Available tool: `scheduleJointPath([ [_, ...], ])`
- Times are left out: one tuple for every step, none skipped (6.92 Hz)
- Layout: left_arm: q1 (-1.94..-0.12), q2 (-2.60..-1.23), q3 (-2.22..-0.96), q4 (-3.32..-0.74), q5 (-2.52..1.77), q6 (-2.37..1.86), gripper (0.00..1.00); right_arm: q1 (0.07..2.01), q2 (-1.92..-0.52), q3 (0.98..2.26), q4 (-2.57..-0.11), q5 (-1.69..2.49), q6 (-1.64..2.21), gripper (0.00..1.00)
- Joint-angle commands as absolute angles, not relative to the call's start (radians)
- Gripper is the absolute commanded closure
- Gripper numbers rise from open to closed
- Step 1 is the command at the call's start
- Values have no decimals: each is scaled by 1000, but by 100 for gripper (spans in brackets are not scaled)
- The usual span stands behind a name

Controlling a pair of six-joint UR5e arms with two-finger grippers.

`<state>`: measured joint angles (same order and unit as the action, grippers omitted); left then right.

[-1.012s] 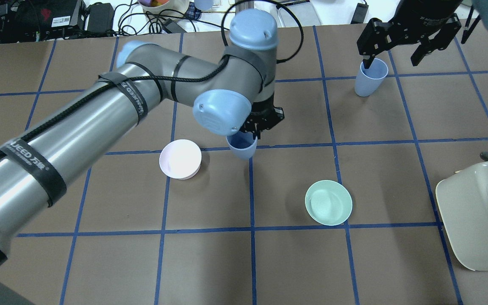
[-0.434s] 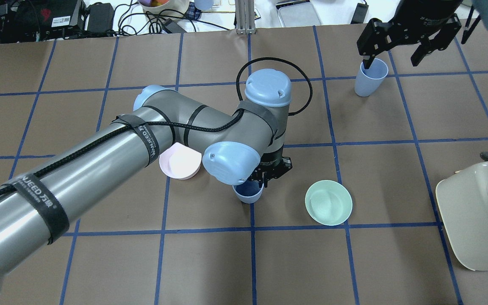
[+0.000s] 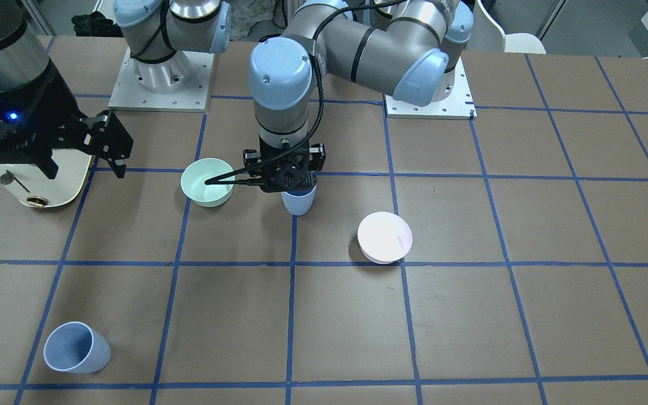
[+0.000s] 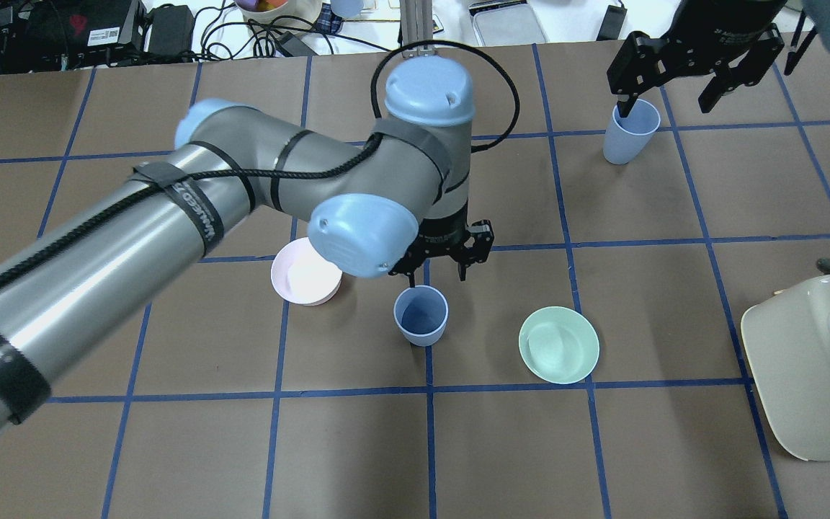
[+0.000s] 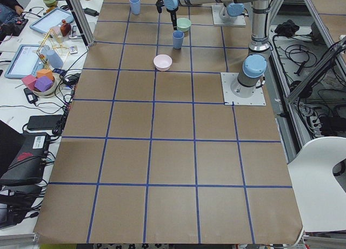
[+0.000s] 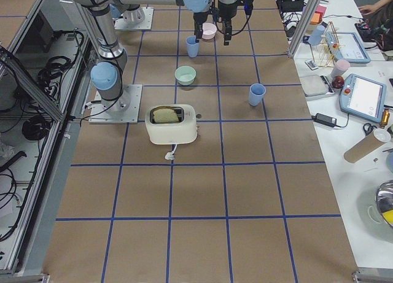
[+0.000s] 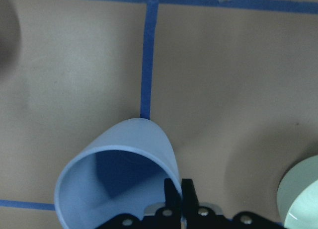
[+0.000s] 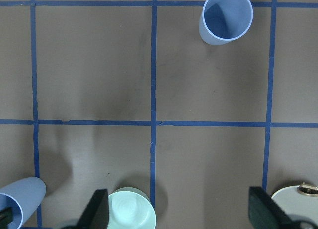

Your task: Stack blue cups with both arms

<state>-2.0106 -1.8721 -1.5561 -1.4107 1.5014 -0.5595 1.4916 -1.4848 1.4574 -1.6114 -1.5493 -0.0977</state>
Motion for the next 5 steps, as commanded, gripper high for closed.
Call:
scheduleJointPath([
  [-1858,-1813,-1343,-1695,1455,-369,0,1465,-1430,1457,-1624,-1546,-100,0],
  [-1788,-1780,-1312,-1741,1454,-221,0,1412,-1377,1445,-1638,-1543,-103,0],
  [-1711,-1744,-1319,-1740,1456,-116,0,1349,-1332,1440,-1708,-1542,-127,0],
  [-1633,-1724,-1337,-1735,1454,-51,0,1327,-1236,1412,-1809,-1539,-155,0],
  [-1622,-1691,-1374,-1708,1463,-19,0,1325,-1144,1320,-1840,-1545,-153,0],
])
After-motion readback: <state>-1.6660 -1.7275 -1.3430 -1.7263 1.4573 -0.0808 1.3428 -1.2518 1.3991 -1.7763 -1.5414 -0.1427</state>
